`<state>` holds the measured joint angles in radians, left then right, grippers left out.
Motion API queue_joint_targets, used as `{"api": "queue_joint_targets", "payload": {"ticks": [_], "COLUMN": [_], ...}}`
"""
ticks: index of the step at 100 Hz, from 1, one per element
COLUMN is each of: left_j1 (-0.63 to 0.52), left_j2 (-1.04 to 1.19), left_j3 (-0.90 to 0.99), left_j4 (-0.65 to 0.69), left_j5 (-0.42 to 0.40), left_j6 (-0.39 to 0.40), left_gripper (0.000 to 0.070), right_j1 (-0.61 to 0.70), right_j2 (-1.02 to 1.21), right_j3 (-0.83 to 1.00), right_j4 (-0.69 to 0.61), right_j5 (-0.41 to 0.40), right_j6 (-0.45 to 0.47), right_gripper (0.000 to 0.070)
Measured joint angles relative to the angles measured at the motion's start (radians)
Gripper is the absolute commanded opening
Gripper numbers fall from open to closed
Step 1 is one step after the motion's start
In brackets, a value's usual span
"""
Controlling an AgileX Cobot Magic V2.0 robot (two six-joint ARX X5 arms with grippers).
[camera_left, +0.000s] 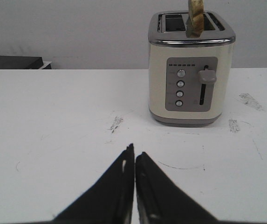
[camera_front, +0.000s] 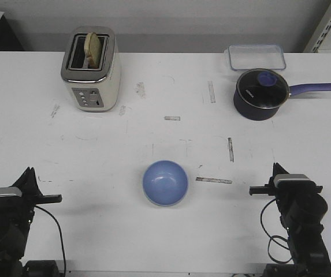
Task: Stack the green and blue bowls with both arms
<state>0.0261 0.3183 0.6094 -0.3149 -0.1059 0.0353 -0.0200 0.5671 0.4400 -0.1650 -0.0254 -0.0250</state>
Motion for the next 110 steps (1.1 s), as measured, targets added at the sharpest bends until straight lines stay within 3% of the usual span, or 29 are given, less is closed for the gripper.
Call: {"api": "queue_joint_targets", "payload": {"ticks": [25, 68, 110], "left_j1": [-0.010, -0.029, -0.040], "left_j2": [-0.089, -0.311, -0.313], "left_j3": [-0.097, -0.572, -0.575], "left_j4": [0.026, 0.324, 0.338], "left_j5": [0.001, 0.006, 0.011], "left_j6": [0.000, 0.000, 0.000], "left_gripper": [0.0002, 0.0002, 0.0002], "right_j1": [0.000, 0.000, 0.000], "right_j2": [0.000, 0.000, 0.000], "right_j3": [0.000, 0.000, 0.000], "right_j4": [0.000, 0.001, 0.005], "right_j5": [0.000, 0.000, 0.000], "right_j6": [0.000, 0.000, 0.000], "right_gripper": [0.0001, 0.0001, 0.0001]}}
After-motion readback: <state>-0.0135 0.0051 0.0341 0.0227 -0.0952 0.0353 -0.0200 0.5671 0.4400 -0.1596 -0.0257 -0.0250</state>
